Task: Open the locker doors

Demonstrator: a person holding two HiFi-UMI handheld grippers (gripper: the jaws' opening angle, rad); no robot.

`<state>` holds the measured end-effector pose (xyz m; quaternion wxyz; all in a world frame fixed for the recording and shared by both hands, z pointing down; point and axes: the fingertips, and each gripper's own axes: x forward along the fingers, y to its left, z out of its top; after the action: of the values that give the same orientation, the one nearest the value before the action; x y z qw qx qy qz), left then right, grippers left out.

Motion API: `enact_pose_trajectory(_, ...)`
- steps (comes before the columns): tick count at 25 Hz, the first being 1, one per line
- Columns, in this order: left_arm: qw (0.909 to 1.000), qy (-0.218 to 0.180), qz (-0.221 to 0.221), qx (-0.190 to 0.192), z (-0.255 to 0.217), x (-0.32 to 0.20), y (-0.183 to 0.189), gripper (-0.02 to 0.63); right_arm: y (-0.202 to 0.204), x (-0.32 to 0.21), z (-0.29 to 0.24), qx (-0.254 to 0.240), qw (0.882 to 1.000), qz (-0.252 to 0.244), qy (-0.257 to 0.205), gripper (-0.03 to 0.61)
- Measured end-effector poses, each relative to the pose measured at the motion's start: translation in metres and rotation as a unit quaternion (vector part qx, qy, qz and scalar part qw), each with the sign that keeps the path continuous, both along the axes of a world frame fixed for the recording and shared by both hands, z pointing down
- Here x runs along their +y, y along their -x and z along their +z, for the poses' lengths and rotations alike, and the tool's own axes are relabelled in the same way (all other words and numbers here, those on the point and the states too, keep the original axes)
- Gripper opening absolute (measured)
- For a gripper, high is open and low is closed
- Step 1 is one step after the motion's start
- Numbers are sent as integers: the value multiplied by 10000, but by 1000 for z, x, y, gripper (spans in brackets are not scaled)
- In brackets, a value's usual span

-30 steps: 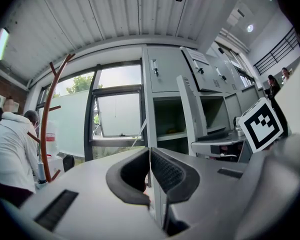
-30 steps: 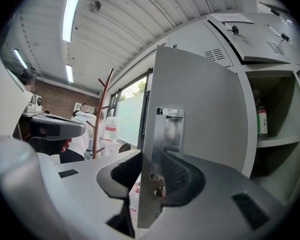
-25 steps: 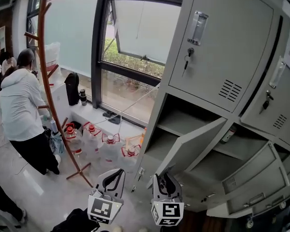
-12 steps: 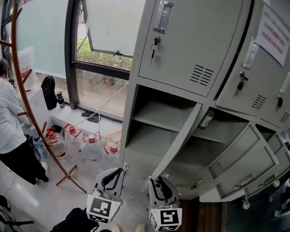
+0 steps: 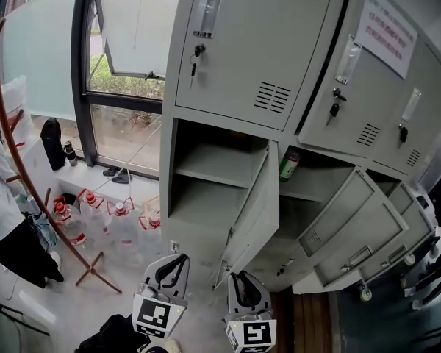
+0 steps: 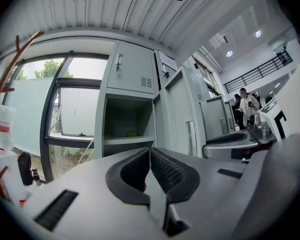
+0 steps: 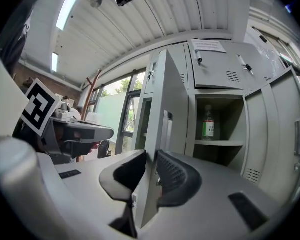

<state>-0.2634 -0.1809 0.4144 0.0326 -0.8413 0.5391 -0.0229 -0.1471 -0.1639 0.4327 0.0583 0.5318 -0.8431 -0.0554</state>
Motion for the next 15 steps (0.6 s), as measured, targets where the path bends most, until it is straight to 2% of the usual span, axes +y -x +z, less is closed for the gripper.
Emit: enact_pose_trajectory(15,10000,-21,75,-27,-3,33,-41,26,-84,4,1,-71,9978,653,6,80)
